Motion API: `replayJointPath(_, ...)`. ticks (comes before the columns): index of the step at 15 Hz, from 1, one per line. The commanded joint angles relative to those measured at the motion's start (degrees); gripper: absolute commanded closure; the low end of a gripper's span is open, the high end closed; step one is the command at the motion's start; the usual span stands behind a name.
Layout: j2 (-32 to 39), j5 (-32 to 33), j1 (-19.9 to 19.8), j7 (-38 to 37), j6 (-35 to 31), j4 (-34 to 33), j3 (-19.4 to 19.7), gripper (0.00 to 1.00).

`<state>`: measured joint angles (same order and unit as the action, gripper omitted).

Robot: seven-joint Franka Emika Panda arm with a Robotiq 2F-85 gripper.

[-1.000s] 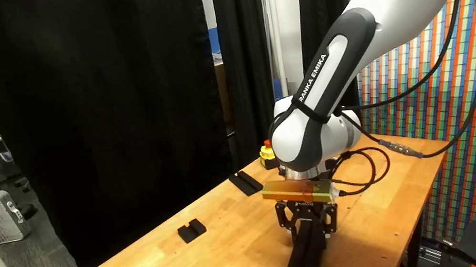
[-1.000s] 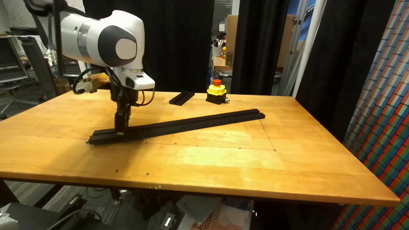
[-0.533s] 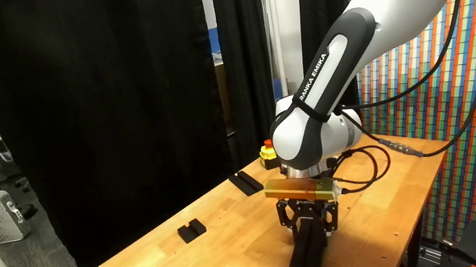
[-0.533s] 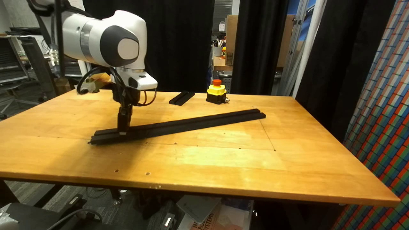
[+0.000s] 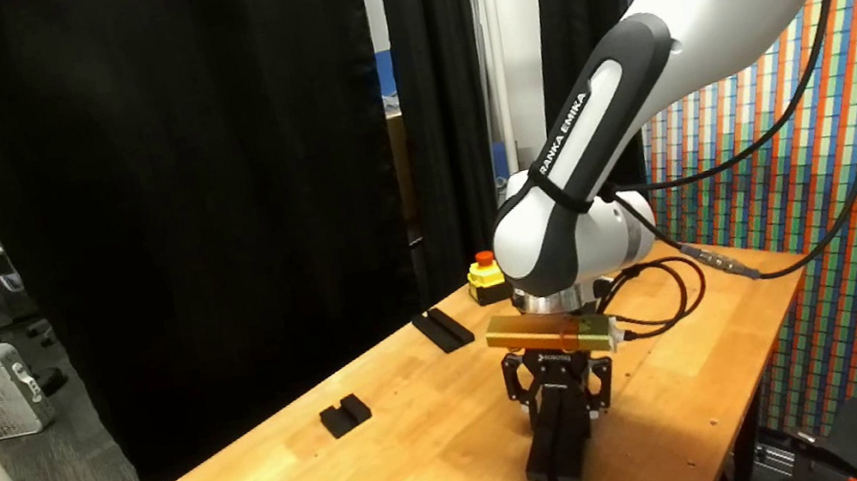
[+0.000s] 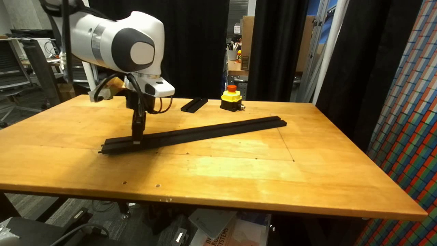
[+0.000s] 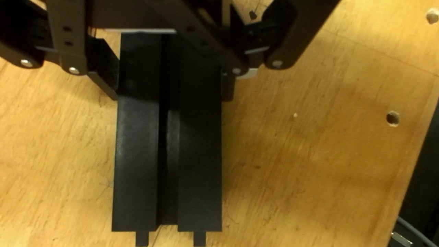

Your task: Connect four black pieces together

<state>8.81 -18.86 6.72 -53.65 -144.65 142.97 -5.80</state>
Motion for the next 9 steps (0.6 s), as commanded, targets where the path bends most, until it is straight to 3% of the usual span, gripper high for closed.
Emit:
replayJointPath(1, -0.3, -2.4, -0.4, 3.6, -1.2, 0.0, -0.1, 0.55)
replayJointPath(9, 0.0, -3.6, -0.1, 5.7, -2.3, -0.2, -0.4, 0.55)
